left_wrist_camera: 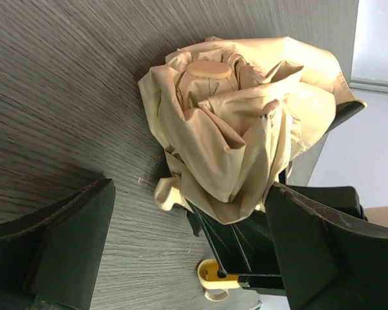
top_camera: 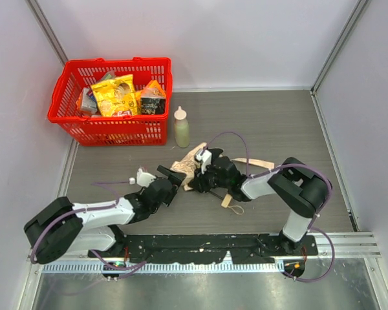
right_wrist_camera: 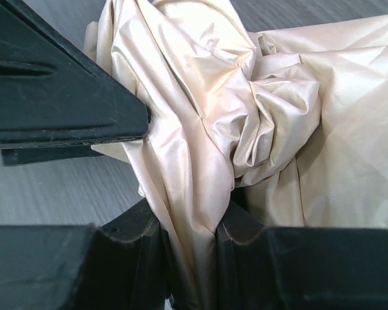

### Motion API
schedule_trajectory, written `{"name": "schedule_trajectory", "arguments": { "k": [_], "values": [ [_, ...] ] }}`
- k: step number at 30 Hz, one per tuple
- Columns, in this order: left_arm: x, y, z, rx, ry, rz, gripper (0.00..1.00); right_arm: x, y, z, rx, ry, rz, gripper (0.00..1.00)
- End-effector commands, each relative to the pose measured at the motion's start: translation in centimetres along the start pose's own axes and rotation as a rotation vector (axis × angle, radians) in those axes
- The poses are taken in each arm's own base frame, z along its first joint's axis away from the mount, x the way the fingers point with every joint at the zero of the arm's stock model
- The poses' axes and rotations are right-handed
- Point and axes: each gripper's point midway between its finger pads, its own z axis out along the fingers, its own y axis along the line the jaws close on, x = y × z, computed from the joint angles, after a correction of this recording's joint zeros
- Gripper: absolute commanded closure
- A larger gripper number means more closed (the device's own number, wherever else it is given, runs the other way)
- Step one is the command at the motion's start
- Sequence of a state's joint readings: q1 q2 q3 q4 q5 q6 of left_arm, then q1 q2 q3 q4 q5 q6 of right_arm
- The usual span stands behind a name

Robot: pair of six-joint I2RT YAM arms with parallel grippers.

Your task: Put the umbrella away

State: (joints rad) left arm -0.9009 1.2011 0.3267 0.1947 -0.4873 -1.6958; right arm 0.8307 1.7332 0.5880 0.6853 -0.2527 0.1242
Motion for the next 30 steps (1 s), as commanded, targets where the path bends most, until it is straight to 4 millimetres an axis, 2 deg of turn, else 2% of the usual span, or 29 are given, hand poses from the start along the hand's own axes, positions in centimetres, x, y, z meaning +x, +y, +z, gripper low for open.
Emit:
{"name": "schedule_trajectory", "arguments": {
  "k": [1,8,14,16,18,19,20,21,23,25,28,29,30],
  "values": [
    [-1.2,0.6,0.3,-0.030,-0.050,0.023,0.00,7.4,3.3,-1.4,-0.213,0.266,0.252,0.99],
    [-1.1,1.4,1.7,-0.160,-0.089,0.045,0.00,5.6,4.5,-1.6,-0.349,0.203,0.425,0.99],
    [-2.0,3.9,2.9,-0.288,-0.164,0.101,0.00,5.8,4.1,-1.5,-0.394,0.222,0.504,0.99],
    [-1.7,4.3,3.3,-0.299,-0.151,0.113,0.02,5.0,4.4,-1.7,-0.436,0.210,0.523,0.99],
    [-1.4,5.1,3.6,-0.286,-0.127,0.128,0.14,4.7,4.6,-1.8,-0.446,0.214,0.521,0.99],
    [-1.2,5.0,3.9,-0.252,-0.114,0.119,0.23,4.6,4.7,-1.8,-0.453,0.215,0.522,0.99],
    [-0.9,4.9,4.1,-0.209,-0.101,0.121,0.38,4.5,4.8,-1.9,-0.463,0.219,0.528,0.99],
    [-0.8,5.2,4.1,-0.198,-0.100,0.110,0.50,4.4,5.0,-1.9,-0.474,0.224,0.531,0.99],
    [-1.0,5.6,4.2,-0.187,-0.103,0.105,0.61,4.7,5.1,-1.9,-0.480,0.235,0.534,0.99],
    [-0.8,5.4,4.1,-0.176,-0.093,0.114,0.80,5.0,4.9,-1.9,-0.471,0.245,0.543,0.99],
    [-0.4,5.2,3.9,-0.187,-0.065,0.134,1.00,5.3,4.4,-1.7,-0.423,0.252,0.551,0.99],
    [-0.2,5.2,3.9,-0.191,-0.053,0.131,1.00,4.5,3.9,-1.5,-0.385,0.234,0.536,0.97],
    [-0.1,5.3,3.7,-0.193,-0.042,0.131,1.00,5.1,3.7,-1.8,-0.356,0.273,0.531,0.87]
  ]
}}
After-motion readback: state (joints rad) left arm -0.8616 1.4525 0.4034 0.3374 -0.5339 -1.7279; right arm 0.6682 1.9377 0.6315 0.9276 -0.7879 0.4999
